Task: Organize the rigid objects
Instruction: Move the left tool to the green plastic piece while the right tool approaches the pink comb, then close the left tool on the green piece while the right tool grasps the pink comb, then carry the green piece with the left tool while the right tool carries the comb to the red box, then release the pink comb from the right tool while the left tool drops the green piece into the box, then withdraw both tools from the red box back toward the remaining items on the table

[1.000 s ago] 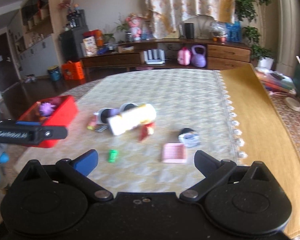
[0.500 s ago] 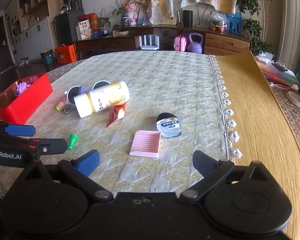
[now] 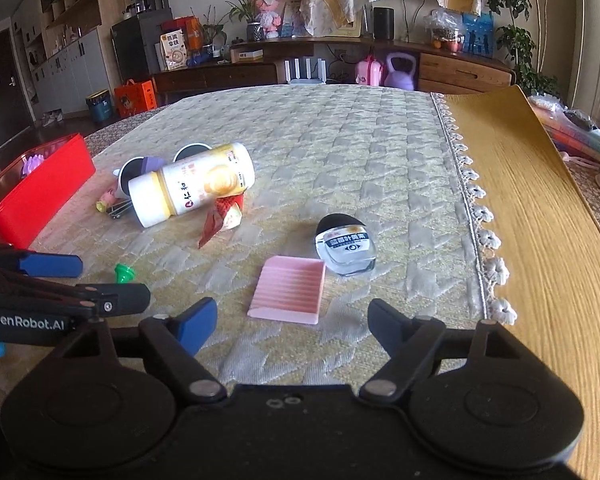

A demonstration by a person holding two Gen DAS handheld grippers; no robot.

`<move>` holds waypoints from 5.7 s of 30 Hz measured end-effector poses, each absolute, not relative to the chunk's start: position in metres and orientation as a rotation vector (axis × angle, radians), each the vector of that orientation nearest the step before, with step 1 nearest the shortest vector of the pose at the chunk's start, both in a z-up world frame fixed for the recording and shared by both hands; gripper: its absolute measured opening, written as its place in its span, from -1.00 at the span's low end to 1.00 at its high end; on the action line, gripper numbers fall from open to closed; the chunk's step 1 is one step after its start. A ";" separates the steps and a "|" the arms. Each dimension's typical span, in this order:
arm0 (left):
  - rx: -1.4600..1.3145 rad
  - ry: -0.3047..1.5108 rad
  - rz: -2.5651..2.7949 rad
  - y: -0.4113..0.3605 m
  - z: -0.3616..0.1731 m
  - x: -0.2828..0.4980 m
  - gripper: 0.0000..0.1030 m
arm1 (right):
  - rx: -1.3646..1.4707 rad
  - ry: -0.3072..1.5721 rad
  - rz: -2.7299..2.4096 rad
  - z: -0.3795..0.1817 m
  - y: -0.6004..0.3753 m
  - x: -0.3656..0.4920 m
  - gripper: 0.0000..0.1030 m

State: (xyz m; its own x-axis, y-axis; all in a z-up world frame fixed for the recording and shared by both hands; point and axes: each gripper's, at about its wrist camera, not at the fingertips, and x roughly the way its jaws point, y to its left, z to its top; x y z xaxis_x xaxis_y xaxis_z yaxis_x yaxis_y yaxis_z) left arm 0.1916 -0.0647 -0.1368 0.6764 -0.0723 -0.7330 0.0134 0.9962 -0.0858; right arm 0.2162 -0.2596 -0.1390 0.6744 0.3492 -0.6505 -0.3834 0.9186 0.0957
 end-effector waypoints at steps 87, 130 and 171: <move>-0.238 0.685 0.227 0.182 -0.030 0.128 -0.70 | -0.175 0.592 0.749 -0.013 -0.032 0.178 -0.18; -0.103 0.880 0.217 0.246 -0.101 0.240 -0.70 | -0.396 0.793 0.790 -0.082 0.105 0.283 -0.18; -0.109 0.792 0.170 0.206 -0.053 0.168 -0.35 | -0.199 0.666 0.858 -0.019 0.015 0.208 0.35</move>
State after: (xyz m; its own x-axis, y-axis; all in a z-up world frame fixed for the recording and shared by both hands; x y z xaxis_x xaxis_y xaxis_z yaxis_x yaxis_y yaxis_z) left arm 0.1683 0.2059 -0.0530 0.6897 0.1108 -0.7156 -0.1923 0.9808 -0.0334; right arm 0.2081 0.0146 -0.0190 0.4672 0.6344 -0.6158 -0.7540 0.6497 0.0973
